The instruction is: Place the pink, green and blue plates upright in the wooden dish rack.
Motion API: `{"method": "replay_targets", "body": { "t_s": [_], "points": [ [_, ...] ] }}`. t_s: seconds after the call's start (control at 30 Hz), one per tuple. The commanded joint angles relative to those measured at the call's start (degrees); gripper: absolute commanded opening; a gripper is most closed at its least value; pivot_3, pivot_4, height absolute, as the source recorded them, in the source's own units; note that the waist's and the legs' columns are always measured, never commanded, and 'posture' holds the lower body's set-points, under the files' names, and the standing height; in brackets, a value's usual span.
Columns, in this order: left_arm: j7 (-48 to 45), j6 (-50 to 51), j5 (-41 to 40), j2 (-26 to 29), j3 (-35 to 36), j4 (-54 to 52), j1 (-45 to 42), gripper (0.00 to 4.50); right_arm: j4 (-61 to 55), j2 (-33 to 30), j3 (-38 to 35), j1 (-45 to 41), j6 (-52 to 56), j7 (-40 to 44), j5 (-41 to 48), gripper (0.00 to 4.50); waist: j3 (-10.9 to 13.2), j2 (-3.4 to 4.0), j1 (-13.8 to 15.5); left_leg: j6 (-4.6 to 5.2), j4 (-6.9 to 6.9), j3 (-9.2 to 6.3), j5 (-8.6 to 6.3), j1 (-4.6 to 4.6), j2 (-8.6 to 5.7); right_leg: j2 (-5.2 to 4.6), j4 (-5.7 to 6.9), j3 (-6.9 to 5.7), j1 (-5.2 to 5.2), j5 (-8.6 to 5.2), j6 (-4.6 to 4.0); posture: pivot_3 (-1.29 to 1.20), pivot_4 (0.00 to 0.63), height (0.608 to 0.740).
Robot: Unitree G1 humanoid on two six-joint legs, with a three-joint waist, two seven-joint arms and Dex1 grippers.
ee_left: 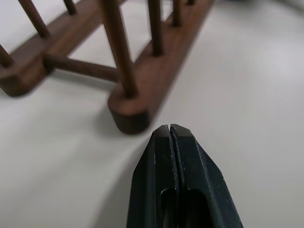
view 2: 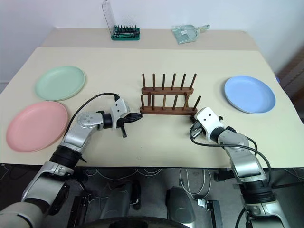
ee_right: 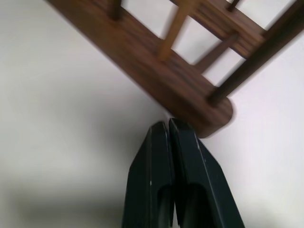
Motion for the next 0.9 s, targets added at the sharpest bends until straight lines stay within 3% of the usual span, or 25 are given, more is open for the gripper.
{"method": "replay_targets", "body": {
  "t_s": [0.03,0.07,0.17,0.33,0.4,0.63,0.9],
  "points": [
    [-3.46,3.56,-6.1,3.04,4.43,-8.83,3.28,0.0,-7.06,-2.13,-4.97,2.01,2.46,3.35,5.12,0.07,0.02,0.01,0.02,0.0,0.0,0.0,0.0,-0.02,0.01,0.0,0.0,0.0,-0.01,0.0,0.0,0.0,0.15,0.732],
    [-4.28,6.18,-9.11,4.16,6.58,-11.51,4.43,0.0,-9.1,-2.8,-6.15,2.92,4.08,4.84,7.34,0.07,0.03,0.0,0.06,0.0,0.01,0.0,0.0,-0.02,0.01,-0.01,0.0,0.01,-0.01,0.0,0.0,0.0,0.15,0.732],
    [-4.27,13.75,-16.33,7.06,12.9,-17.0,6.44,0.88,-14.16,-4.8,-7.91,4.79,8.59,8.75,12.61,1.33,0.03,0.0,0.1,0.07,0.01,-0.05,-0.05,0.0,0.01,-0.04,0.0,-0.01,0.04,0.0,0.0,0.0,0.15,0.732],
    [0.5,22.34,-23.09,11.29,23.04,-24.53,10.85,3.34,-19.27,-6.87,-4.88,4.02,12.13,12.4,15.57,3.78,0.03,0.0,-0.2,0.25,-0.04,-0.11,-0.16,0.01,0.01,-0.07,-0.02,-0.01,0.04,0.0,-0.01,0.0,0.15,0.732],
    [3.18,24.22,-24.58,12.34,27.58,-25.69,13.0,4.39,-19.9,-6.41,-2.94,2.08,12.02,12.7,15.45,4.5,0.03,0.0,-0.24,0.25,-0.06,-0.11,-0.16,0.01,0.01,-0.07,-0.03,-0.01,0.03,0.0,-0.01,0.0,0.15,0.732],
    [17.13,26.87,-22.82,14.94,41.95,-23.29,17.85,4.48,-17.05,-5.24,2.0,-3.57,10.17,14.49,14.67,4.5,0.08,-0.08,0.07,0.29,-0.06,-0.11,-0.19,-0.01,0.0,-0.09,-0.04,-0.02,0.0,0.0,-0.01,0.0,0.15,0.732],
    [37.57,34.12,-17.44,16.08,52.79,-13.89,18.38,4.48,-11.44,-3.75,5.9,-8.11,7.37,17.2,13.36,4.5,0.08,-0.15,0.03,0.29,-0.07,-0.1,-0.2,0.0,-0.01,-0.11,-0.04,-0.03,-0.02,0.0,-0.01,0.0,0.15,0.732]
  ]
}}
